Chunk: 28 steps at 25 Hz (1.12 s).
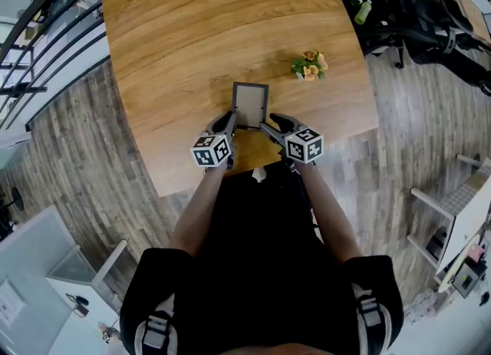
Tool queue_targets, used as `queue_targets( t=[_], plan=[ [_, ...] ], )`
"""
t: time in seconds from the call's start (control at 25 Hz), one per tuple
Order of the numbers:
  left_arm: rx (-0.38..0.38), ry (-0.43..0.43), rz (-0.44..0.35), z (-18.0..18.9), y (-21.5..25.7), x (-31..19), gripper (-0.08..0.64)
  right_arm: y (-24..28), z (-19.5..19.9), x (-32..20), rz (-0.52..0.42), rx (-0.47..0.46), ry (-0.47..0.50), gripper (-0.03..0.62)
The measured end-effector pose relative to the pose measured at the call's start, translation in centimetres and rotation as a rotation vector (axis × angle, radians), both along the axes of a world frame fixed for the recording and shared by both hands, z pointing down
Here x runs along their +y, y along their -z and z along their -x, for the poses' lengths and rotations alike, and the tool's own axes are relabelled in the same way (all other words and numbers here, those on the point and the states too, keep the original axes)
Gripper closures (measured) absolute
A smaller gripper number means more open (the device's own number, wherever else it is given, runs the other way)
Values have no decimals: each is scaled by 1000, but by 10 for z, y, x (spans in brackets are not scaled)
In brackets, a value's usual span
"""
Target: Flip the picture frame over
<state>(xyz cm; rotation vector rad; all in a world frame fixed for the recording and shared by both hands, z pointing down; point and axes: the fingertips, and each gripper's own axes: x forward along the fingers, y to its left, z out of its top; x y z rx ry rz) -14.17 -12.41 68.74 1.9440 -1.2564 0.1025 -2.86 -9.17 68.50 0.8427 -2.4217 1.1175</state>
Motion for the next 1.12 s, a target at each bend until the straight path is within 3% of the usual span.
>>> queue_targets(
  t=[0.32, 0.48, 0.68, 0.96, 1.12],
  plan=[
    [50, -10, -34, -7, 10, -1, 500, 2, 6, -5, 128, -172, -80, 381],
    [59, -22, -38, -10, 10, -1, 500, 4, 10, -6, 158, -223, -88, 465],
    [66, -27, -50, -7, 12, -4, 500, 10, 15, -9, 220, -327, -112, 492],
    [67, -25, -60, -8, 18, -6, 500, 20, 14, -15, 238, -403, -138, 512],
    [37, -12, -55, -9, 19, -6, 500, 23, 14, -18, 223, -369, -100, 514]
  ],
)
